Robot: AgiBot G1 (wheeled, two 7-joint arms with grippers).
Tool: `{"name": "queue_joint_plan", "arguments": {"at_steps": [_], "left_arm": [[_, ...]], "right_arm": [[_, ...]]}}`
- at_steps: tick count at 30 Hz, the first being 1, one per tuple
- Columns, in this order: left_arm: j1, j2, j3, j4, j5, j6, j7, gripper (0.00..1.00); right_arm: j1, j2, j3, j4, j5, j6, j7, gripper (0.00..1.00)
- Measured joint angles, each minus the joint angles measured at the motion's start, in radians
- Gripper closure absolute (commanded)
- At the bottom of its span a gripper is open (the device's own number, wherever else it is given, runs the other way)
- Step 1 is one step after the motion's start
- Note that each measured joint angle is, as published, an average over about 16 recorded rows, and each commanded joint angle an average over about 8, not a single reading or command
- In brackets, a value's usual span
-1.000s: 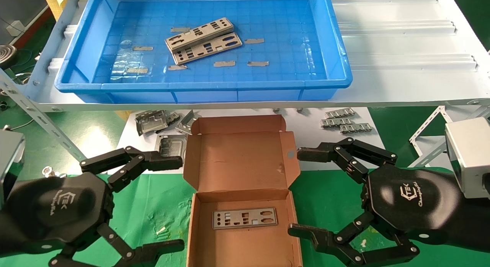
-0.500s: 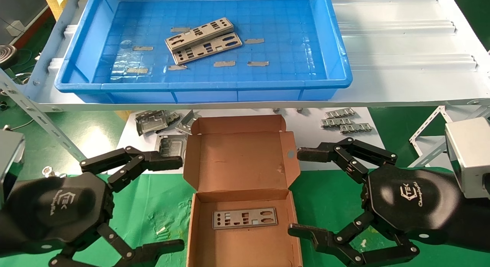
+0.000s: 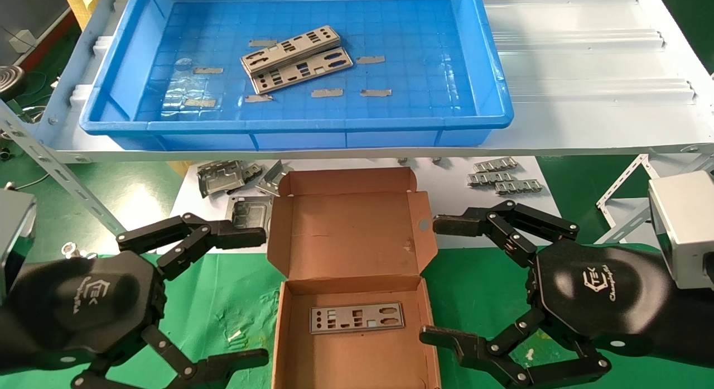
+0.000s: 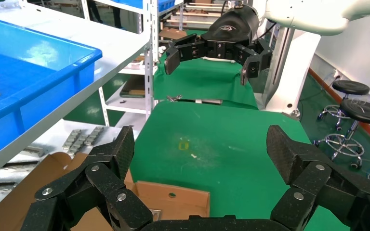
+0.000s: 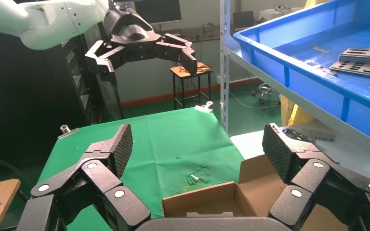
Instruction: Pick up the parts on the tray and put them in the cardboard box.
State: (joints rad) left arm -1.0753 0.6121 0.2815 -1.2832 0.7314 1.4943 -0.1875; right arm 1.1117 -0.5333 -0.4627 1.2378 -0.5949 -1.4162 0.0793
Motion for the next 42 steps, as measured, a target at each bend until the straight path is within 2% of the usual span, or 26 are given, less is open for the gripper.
{"name": "queue_joint_plan", "arguments": {"at_steps": [42], "left_arm": [[0.0, 0.0, 0.0, 0.0, 0.0, 0.0, 0.0, 0.0]], "right_arm": [[0.0, 0.0, 0.0, 0.0, 0.0, 0.0, 0.0, 0.0]]}}
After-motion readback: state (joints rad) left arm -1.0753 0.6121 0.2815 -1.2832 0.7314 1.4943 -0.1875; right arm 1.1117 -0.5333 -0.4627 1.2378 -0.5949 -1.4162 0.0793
